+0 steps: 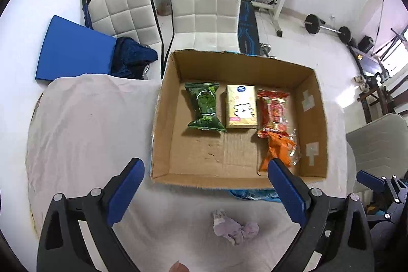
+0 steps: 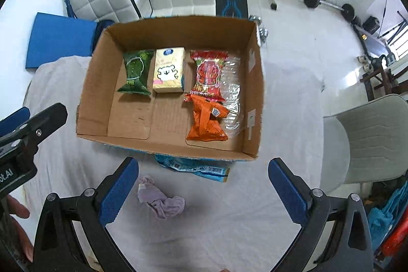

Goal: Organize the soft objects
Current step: 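Grasp the lilac sock with the left tool while the right tool grasps the blue stick packet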

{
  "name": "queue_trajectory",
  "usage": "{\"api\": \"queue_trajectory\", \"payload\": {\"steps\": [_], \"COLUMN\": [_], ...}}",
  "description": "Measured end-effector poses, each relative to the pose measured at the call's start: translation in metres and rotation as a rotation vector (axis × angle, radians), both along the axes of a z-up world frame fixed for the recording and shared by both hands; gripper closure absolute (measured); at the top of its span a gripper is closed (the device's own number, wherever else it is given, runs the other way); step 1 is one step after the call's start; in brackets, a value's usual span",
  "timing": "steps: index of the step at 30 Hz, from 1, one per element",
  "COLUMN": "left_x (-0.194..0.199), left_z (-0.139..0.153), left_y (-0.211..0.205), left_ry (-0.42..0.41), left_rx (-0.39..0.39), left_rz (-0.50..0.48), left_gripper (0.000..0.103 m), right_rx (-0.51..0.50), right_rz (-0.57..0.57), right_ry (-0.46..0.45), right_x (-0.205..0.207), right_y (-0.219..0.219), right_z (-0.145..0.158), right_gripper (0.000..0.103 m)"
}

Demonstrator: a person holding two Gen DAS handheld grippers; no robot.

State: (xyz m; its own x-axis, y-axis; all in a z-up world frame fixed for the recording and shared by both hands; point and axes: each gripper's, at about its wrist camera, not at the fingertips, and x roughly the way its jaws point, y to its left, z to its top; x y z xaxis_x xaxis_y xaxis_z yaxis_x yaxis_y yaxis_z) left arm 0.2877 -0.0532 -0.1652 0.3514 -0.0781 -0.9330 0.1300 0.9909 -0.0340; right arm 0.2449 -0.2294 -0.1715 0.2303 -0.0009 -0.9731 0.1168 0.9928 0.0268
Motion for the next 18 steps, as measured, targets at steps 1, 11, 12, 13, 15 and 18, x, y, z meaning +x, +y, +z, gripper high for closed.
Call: {"api": "queue_trajectory", "payload": {"steps": [1,11,12,13,15,18], "left_x": [-0.006,-0.049,-0.05,-0.053,-0.058,-0.059], "left_z": [0.006,0.039,0.039,0.04,0.039,0.034], "left_y": [0.001,0.002,0.002,0.002,0.002,0.002], "left_ry": [-0.012,-0.086,-0.087,-0.088,-0.081,-0.056], "left_rx": [-0.006,0.006,0.003,0.001,-0.013,-0.019], "left_rz": [-0.001,-0.01,-0.008,-0.004,-0.004,0.001], "left_gripper": [0.004,0.004,0.004,0.004,0.004,0.004], "right_rx": [0.005,0.039,0.036,0.036,0.033,0.029], "right_rz": [-0.005,-0.022,-0.02,-0.019,-0.015,-0.016], "right_ry": [-0.012,-0.088,-0.091,-0.093,-0.101,-0.113], "right_x": [-0.005,-0.044,-0.047,-0.049,-0.052,-0.053], "right_y": [-0.001,-0.005,-0.005,-0.004,-0.004,-0.006], "right_z": [0.004,0.038,0.039,0.04,0.038,0.033], "right_gripper": [0.0,0.0,0.0,0.0,0.0,0.0]}}
